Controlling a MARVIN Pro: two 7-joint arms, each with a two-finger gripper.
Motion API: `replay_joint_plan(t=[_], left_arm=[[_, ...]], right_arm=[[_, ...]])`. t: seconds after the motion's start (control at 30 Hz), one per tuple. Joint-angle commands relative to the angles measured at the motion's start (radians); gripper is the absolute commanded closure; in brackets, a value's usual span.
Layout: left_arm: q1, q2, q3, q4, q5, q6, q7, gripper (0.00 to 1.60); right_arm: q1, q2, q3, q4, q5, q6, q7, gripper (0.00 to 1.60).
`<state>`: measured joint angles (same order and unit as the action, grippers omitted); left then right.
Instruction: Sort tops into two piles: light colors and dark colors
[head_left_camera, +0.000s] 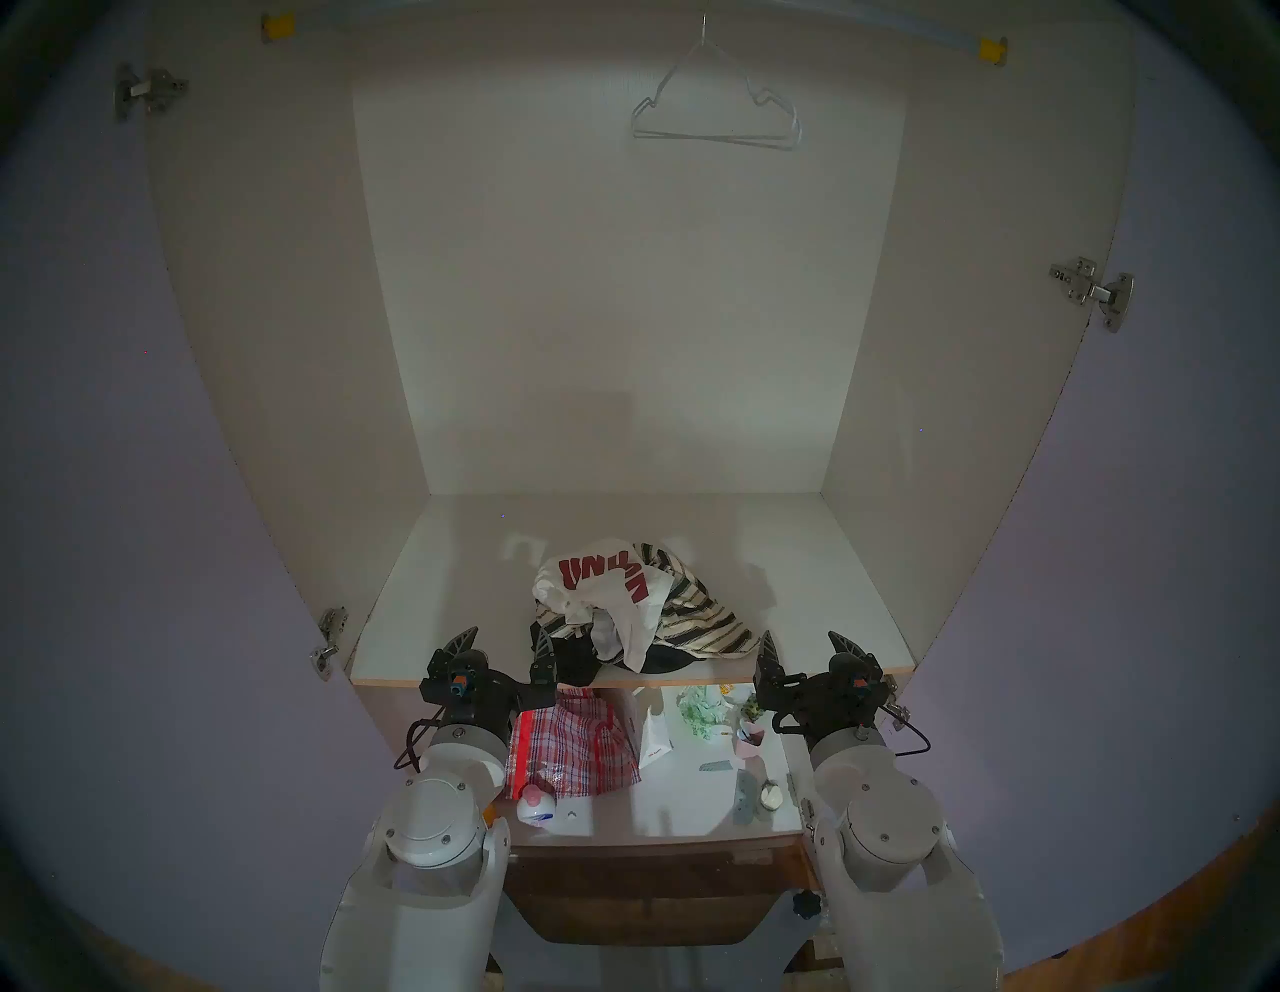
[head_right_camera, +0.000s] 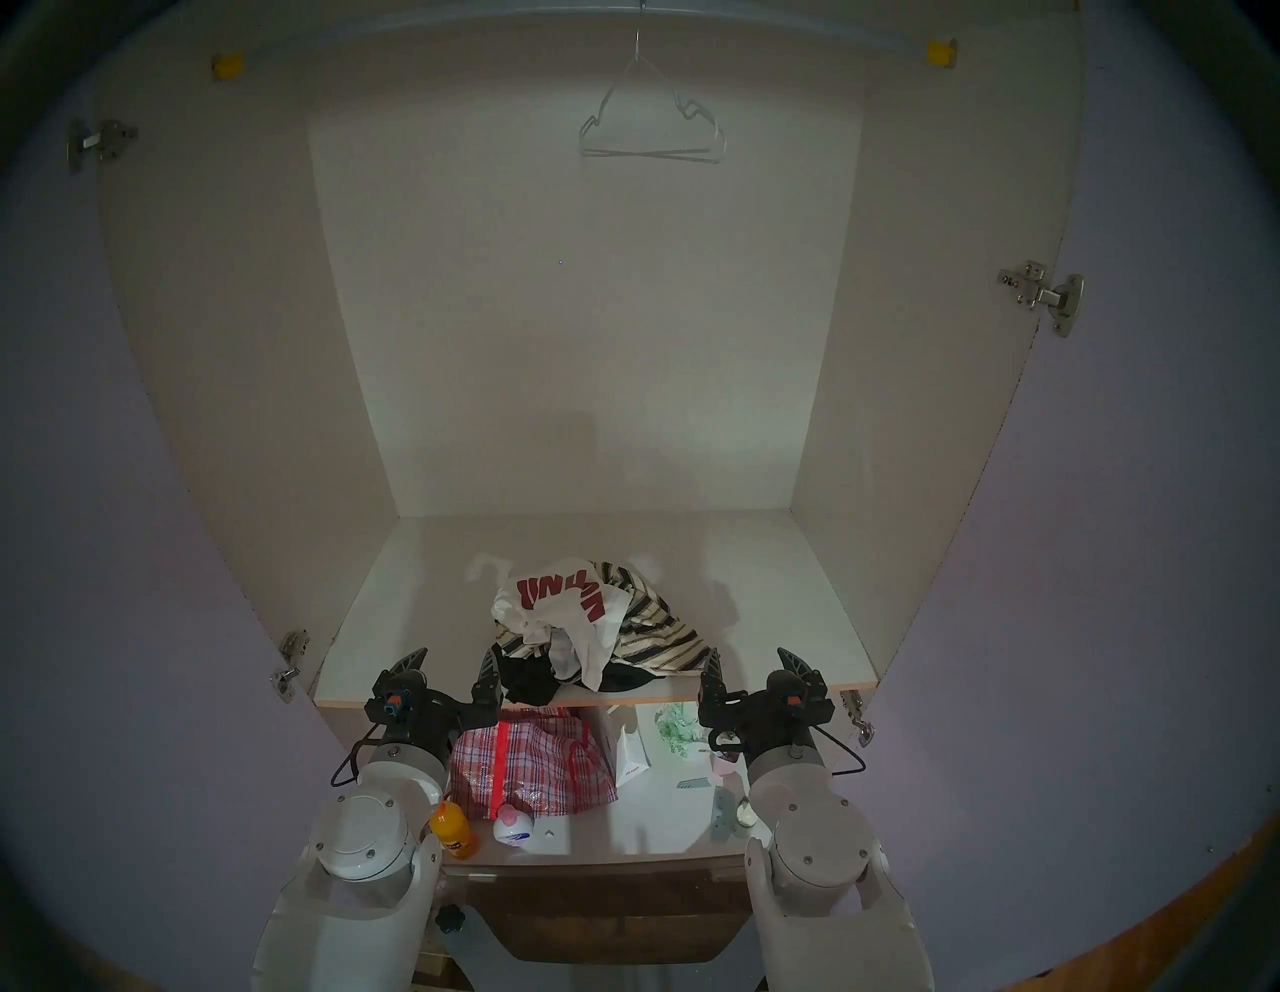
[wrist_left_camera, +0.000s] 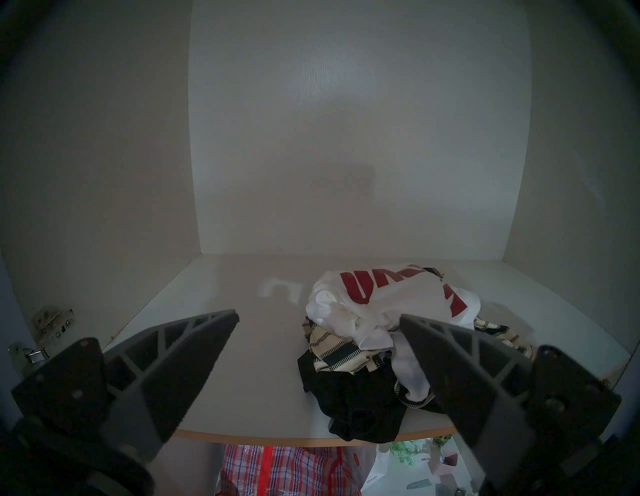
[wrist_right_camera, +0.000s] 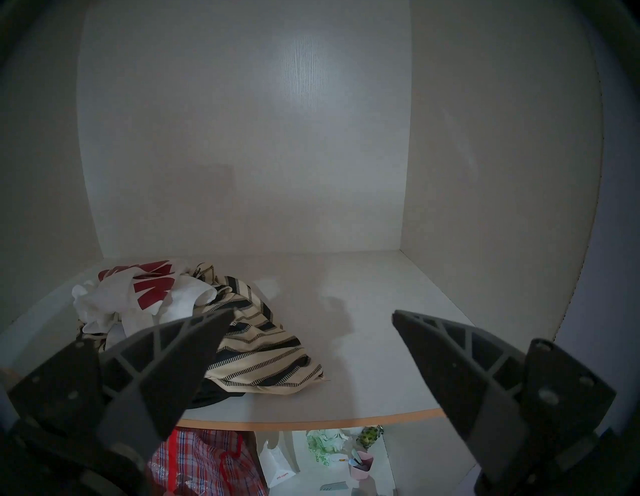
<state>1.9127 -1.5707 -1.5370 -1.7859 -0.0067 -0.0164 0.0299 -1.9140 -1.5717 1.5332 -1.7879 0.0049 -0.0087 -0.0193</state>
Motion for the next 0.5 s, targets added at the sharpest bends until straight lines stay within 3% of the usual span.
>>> replay_joint_plan(t=[0.0, 0.27, 0.3, 0.47], left_arm=[[-0.005, 0.0, 0.002, -0.021, -0.001, -0.004, -0.003, 0.0], [-0.005, 0.0, 0.002, -0.02, -0.001, -0.004, -0.002, 0.0], [-0.005, 0.0, 0.002, -0.02, -0.001, -0.004, -0.002, 0.0], [-0.005, 0.0, 0.002, -0.02, -0.001, -0.004, -0.002, 0.0]], right_arm=[[0.005, 0.0, 0.0, -0.018, 0.001, -0.003, 0.001, 0.0], [0.005, 0.0, 0.0, -0.018, 0.001, -0.003, 0.001, 0.0], [0.019, 0.015, -0.004, -0.007, 0.027, 0.004, 0.044, 0.0], [0.089, 0.017, -0.006, 0.041, 0.087, 0.111, 0.104, 0.0]])
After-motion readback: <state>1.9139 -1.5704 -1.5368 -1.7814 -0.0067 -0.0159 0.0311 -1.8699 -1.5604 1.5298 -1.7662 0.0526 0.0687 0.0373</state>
